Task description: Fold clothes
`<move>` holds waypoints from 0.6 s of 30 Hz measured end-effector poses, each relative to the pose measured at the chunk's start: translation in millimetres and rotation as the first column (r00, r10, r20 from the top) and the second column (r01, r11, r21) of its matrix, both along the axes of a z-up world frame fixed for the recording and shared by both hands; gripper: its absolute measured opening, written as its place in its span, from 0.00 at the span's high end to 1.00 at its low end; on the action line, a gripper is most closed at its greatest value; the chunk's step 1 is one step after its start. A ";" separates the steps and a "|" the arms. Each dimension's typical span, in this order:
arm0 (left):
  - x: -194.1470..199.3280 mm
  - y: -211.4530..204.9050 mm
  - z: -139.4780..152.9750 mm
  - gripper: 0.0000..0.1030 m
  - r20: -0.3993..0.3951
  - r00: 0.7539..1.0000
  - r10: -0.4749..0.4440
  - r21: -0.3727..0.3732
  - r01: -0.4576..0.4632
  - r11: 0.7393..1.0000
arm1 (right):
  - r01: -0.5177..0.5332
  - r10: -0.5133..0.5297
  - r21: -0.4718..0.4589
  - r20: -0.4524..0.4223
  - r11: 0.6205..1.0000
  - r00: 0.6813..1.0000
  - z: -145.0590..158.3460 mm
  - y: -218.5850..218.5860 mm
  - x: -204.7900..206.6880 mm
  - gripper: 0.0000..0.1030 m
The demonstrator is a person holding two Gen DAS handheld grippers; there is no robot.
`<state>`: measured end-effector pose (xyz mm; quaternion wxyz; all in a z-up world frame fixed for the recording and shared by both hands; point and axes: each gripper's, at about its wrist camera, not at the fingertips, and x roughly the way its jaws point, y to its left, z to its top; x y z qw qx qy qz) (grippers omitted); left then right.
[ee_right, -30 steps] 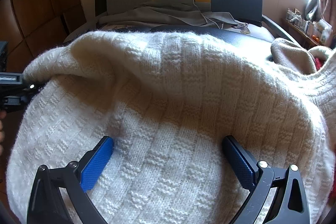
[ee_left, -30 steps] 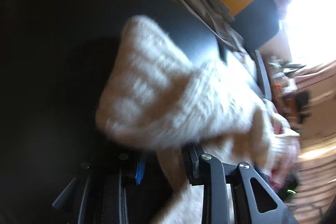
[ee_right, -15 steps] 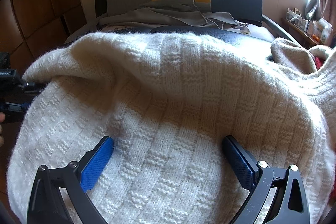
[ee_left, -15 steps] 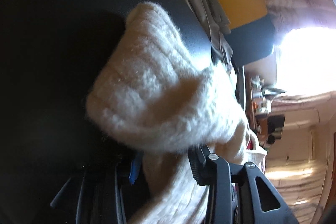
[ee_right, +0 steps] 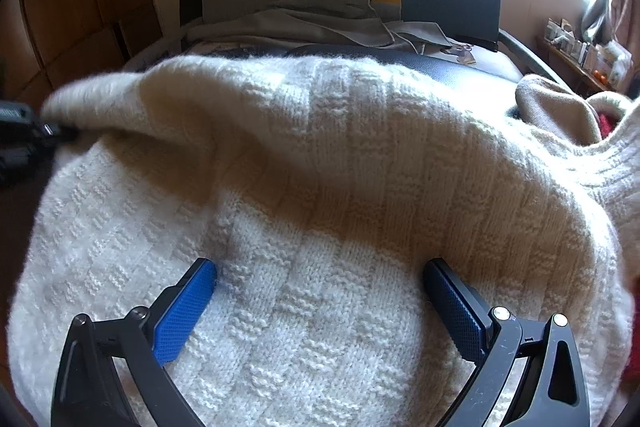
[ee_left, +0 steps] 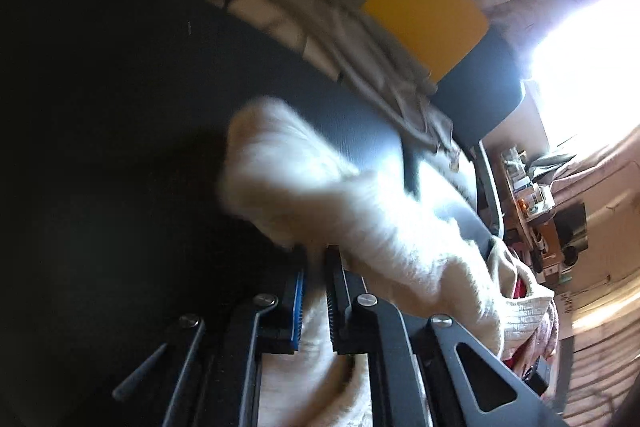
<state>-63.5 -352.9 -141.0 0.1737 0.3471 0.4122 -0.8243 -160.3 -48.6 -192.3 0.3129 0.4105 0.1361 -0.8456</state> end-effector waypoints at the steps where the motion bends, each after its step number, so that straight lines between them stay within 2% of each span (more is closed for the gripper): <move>1: 5.2 -6.3 8.6 0.92 -0.009 1.000 -0.004 -0.016 0.004 1.000 | 0.000 0.000 0.003 0.000 1.000 1.000 0.1 -0.4 -0.1 0.00; 4: 22.3 -20.0 23.9 0.97 0.000 1.000 -0.021 -0.075 0.021 0.997 | 0.002 -0.002 0.008 -0.004 1.000 1.000 0.4 -1.0 0.3 0.00; 8: 56.4 -32.5 29.7 0.93 0.033 0.998 -0.058 -0.129 0.062 0.990 | 0.003 -0.003 0.006 -0.005 1.000 1.000 0.1 -0.4 0.7 0.00; 10: 73.4 -38.8 32.6 0.83 0.050 0.996 -0.076 -0.156 0.083 0.984 | 0.003 -0.003 0.001 -0.004 1.000 1.000 0.0 0.2 0.5 0.00; 14: 107.5 -51.3 38.5 0.74 0.086 0.990 -0.111 -0.207 0.127 0.970 | 0.002 -0.002 -0.008 -0.001 1.000 1.000 -0.5 1.8 -0.8 0.00; 18: 103.0 -27.7 17.8 0.61 0.190 0.966 -0.177 -0.328 0.232 0.916 | 0.002 -0.002 -0.006 -0.004 1.000 1.000 -0.1 1.1 -1.3 0.00</move>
